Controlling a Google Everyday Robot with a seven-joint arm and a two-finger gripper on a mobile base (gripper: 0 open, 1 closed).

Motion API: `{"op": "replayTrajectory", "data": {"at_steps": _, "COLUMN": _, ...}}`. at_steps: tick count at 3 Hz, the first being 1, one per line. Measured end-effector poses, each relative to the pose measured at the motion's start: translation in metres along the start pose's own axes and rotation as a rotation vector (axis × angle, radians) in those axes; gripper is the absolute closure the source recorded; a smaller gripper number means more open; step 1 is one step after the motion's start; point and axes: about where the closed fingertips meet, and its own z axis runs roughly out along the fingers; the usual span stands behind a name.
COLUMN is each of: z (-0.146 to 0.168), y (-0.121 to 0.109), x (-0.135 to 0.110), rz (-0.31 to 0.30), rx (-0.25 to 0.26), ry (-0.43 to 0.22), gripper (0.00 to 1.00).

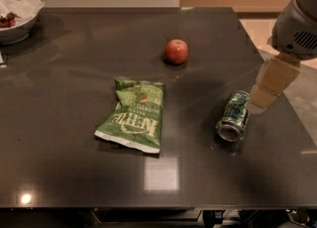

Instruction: Place green can upright

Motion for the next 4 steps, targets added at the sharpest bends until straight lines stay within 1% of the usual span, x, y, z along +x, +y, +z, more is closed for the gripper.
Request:
{"op": "replayTrajectory", "data": {"at_steps": 1, "z": 0.019, "y": -0.008, "x": -0.002, "rz": 0.182, "rx": -0.009, "ry": 0.023, "gripper": 0.0}}
{"op": "replayTrajectory", "data": {"at_steps": 2, "z": 0.036, "y": -0.014, "x": -0.003, "rz": 0.326, "rx": 0.009, "ry": 0.066, "gripper": 0.0}}
{"op": "replayTrajectory", "data": {"at_steps": 4, "z": 0.063, "y": -0.03, "x": -0.003, "rz": 0.64, "rx": 0.075, "ry": 0.15, "gripper": 0.0}}
